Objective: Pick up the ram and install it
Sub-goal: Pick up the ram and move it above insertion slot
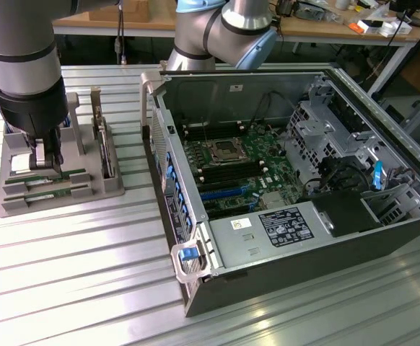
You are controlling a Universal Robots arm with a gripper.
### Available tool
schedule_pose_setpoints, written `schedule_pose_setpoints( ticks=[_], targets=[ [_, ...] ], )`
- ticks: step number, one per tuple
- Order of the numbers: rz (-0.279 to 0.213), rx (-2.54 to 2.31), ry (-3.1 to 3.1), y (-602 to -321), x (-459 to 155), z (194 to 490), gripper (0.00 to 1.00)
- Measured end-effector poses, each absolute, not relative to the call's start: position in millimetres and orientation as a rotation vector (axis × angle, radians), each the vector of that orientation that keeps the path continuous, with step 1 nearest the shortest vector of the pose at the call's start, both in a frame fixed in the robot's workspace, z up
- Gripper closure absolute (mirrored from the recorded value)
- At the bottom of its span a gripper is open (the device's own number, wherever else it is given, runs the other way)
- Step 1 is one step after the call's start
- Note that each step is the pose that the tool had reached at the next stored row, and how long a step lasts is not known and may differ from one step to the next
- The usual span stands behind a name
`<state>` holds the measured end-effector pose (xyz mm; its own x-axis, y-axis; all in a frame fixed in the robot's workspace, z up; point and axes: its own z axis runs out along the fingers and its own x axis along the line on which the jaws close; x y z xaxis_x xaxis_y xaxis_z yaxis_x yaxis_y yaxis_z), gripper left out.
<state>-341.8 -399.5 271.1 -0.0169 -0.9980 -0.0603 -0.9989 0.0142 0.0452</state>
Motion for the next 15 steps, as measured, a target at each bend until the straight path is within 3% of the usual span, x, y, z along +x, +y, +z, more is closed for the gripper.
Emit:
schedule_pose_setpoints(
  ticks=[15],
  targets=[
    [0.117,-2.231,2.195,-399.6,-346.6,255.2,0.64]
  ],
)
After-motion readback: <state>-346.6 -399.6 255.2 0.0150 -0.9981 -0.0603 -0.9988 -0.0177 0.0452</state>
